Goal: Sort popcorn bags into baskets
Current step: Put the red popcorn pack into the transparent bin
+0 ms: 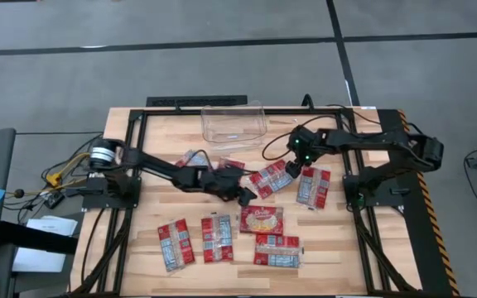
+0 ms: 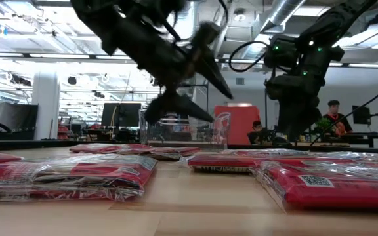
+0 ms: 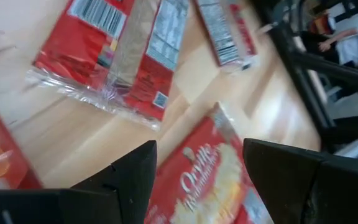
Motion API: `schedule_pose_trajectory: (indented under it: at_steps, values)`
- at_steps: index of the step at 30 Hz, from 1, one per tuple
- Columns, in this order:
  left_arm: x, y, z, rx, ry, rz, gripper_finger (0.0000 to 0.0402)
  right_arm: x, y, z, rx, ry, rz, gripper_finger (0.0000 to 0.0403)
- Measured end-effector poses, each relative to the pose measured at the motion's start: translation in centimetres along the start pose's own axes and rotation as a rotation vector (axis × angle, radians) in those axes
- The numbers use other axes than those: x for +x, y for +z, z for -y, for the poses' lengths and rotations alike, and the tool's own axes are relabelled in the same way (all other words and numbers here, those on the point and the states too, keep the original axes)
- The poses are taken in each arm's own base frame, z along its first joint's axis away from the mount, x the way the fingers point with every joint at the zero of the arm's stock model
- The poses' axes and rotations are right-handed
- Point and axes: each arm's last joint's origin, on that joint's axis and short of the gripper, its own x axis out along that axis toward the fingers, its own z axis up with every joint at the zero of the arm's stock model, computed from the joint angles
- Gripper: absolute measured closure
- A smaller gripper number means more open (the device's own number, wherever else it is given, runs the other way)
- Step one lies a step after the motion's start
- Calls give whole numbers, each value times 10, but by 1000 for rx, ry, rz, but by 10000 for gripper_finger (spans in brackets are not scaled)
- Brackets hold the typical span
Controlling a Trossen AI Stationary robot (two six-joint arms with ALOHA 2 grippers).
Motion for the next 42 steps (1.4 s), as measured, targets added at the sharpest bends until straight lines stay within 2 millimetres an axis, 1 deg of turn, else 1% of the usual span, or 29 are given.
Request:
schedule_pose_trajectory:
  at_steps: [4,9,12,14,16,18,20,22,24,25,26,28,30,36,42]
  values:
    - [19,1,5,7,20,13,173,1,0,2,1,-5,-6,68]
    - [33,4,3,32,247,-30,173,-2,0,3,-2,-8,-4,73]
    - [32,11,7,48,329,-13,173,-2,0,3,0,-7,-4,71]
    - [32,16,8,56,334,25,173,-2,0,4,3,-8,-3,72]
    - [32,20,5,66,344,27,176,-2,1,4,8,-7,5,75]
    - [34,25,2,52,329,13,186,-2,1,4,8,-6,8,78]
    - [41,27,-5,41,324,10,202,-2,2,5,11,-7,10,81]
    - [43,26,-14,35,356,-26,222,-2,2,6,22,-7,6,82]
    - [52,26,-14,20,304,-10,242,-1,2,7,32,-6,16,81]
    - [52,26,-15,16,297,-28,251,0,0,8,44,-4,21,81]
    - [52,24,-17,12,303,-49,260,2,-1,9,60,-2,24,81]
    - [58,20,-21,-2,303,-64,274,7,-7,12,85,1,30,81]
    - [58,17,-24,-10,325,-80,284,12,-12,14,100,3,34,82]
    - [62,13,-29,-27,336,-103,294,18,-15,13,92,80,74,83]
    - [62,13,-31,-31,341,-111,294,21,-16,14,98,83,78,81]
